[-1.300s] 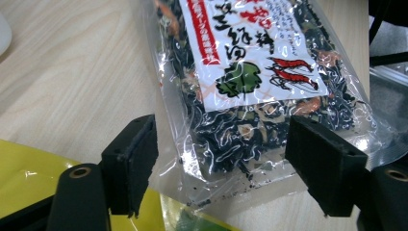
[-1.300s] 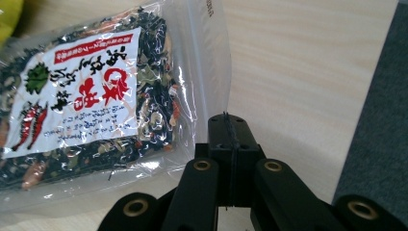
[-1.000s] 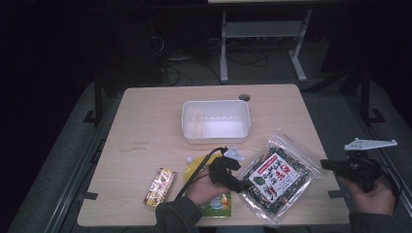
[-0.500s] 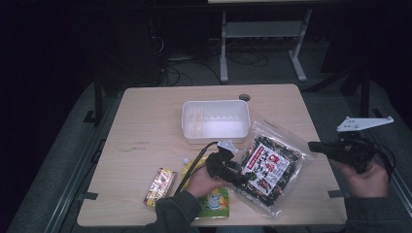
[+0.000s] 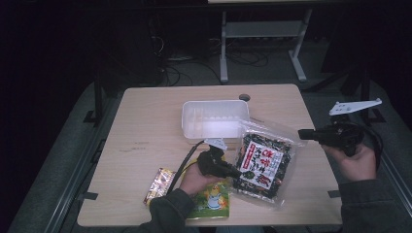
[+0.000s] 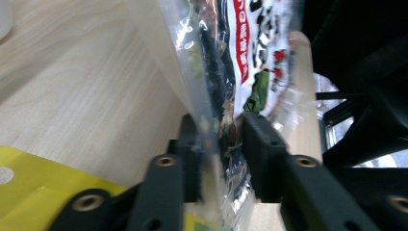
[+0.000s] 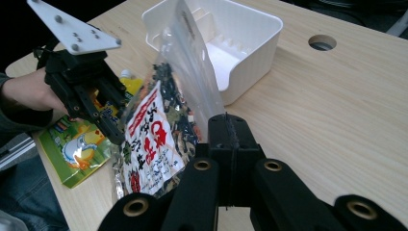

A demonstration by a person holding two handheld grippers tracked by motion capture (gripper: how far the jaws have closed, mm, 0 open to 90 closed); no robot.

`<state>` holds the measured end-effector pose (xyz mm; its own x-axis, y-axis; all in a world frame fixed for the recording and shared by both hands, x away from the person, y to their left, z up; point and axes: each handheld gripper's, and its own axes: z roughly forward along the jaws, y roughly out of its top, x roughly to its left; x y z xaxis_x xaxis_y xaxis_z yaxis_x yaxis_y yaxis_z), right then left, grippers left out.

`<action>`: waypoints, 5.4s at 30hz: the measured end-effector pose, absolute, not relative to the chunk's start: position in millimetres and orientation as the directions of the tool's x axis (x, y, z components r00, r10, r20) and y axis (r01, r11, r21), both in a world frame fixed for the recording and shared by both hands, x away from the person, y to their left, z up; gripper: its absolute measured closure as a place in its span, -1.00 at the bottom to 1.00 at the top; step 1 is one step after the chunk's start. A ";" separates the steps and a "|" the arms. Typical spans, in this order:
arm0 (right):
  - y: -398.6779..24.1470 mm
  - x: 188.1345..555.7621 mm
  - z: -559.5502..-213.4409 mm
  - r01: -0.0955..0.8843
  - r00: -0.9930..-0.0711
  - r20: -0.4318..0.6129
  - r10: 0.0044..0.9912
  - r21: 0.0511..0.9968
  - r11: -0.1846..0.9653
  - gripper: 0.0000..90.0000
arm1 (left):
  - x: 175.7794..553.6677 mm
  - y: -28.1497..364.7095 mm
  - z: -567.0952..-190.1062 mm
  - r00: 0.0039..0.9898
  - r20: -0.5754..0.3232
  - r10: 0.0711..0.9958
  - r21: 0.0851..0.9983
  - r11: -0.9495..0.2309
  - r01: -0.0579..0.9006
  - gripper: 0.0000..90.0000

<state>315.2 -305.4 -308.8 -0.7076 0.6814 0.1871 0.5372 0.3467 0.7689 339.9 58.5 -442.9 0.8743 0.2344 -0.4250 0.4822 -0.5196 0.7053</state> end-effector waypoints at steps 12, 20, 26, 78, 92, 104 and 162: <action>-311.2 323.4 -302.1 0.517 -0.748 0.200 0.632 0.774 0.367 0.88 | 323.3 64.1 -431.9 0.925 -0.306 0.223 0.768 -0.517 0.379 0.66; -307.9 337.9 -308.4 0.539 -0.767 0.254 0.590 0.754 0.376 0.47 | 316.5 66.5 -429.8 0.938 -0.267 0.221 0.782 -0.520 0.344 0.66; -298.2 349.6 -317.6 0.560 -0.774 0.265 0.575 0.710 0.427 0.32 | 312.2 66.7 -426.6 0.949 -0.231 0.215 0.791 -0.526 0.312 0.66; -278.3 333.6 -372.2 0.572 -0.792 0.383 0.474 0.737 0.360 0.22 | 312.5 76.4 -433.0 0.946 -0.234 0.223 0.811 -0.492 0.316 0.67; -278.1 331.2 -362.7 0.579 -0.809 0.480 0.339 0.751 0.319 0.68 | 313.4 80.5 -430.0 0.935 -0.244 0.259 0.817 -0.465 0.342 0.50; -275.2 318.4 -334.5 0.522 -0.827 0.380 0.415 0.793 0.314 0.70 | 307.2 104.7 -413.6 0.918 -0.204 0.341 0.826 -0.443 0.349 0.11; -159.5 422.6 -271.5 0.357 -0.702 0.110 0.704 0.909 0.214 0.70 | 274.9 220.1 -422.0 0.829 -0.178 0.530 0.805 -0.405 0.433 -0.39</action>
<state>422.6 -159.5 -271.5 -0.7018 0.7039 0.1099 0.3573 0.2143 0.9091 274.9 220.1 -422.0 0.8288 0.5303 -0.1783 0.4326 -0.4054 0.8053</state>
